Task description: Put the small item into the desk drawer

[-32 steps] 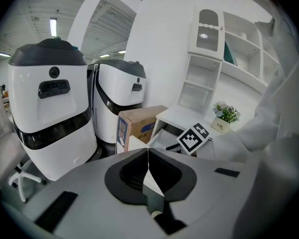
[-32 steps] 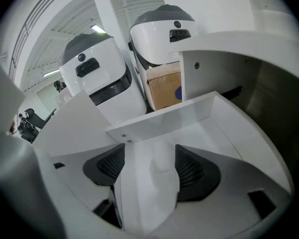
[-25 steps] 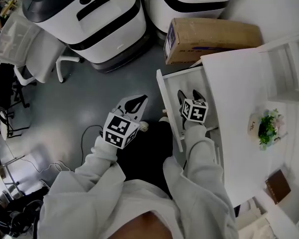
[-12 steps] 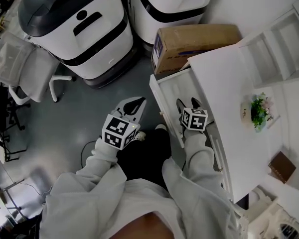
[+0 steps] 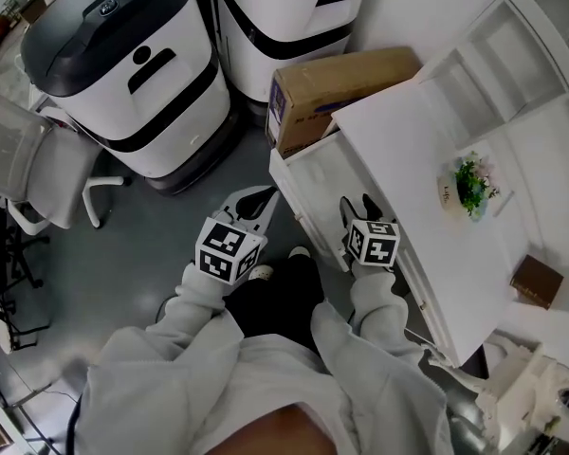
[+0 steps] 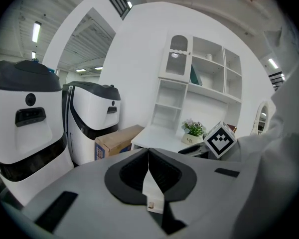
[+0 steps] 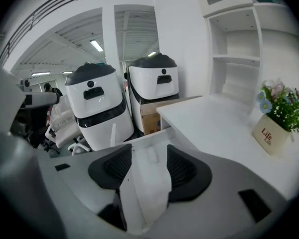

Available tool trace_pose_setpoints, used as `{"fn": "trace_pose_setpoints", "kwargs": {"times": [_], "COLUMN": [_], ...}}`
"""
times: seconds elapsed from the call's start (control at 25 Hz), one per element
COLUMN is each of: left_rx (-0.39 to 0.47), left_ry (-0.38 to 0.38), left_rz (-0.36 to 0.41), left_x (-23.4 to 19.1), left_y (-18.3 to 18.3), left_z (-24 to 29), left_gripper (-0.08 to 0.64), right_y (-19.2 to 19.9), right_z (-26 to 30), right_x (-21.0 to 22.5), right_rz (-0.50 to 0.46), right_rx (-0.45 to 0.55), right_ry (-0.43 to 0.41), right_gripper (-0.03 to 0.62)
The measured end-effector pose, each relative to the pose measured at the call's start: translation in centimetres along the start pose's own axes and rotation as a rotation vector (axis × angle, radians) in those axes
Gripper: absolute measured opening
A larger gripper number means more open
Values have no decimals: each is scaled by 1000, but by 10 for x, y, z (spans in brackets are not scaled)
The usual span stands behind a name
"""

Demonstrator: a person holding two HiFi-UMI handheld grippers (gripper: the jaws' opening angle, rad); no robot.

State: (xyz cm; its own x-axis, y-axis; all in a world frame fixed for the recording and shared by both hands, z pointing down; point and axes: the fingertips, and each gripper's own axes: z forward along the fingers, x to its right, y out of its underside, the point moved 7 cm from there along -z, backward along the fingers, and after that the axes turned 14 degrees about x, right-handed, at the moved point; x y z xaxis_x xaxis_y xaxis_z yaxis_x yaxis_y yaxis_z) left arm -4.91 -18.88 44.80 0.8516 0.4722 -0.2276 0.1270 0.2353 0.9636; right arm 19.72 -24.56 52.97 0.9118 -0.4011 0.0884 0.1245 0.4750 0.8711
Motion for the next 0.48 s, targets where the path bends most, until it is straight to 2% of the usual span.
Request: {"fn": "trace_pose_setpoints", "kwargs": {"times": [0.2, 0.48], "left_rx": [28, 49], "left_ry": [62, 135], "left_rz": [16, 32], "left_x": [11, 21], "left_y": [-11, -22], "left_z": [2, 4], "left_gripper": [17, 17], "right_y": [-25, -55], "right_z": [-43, -100], "right_x": [-5, -18], "right_rz": [27, 50], "right_rx": [90, 249], "right_ry": [49, 98], "right_gripper": [127, 63]}}
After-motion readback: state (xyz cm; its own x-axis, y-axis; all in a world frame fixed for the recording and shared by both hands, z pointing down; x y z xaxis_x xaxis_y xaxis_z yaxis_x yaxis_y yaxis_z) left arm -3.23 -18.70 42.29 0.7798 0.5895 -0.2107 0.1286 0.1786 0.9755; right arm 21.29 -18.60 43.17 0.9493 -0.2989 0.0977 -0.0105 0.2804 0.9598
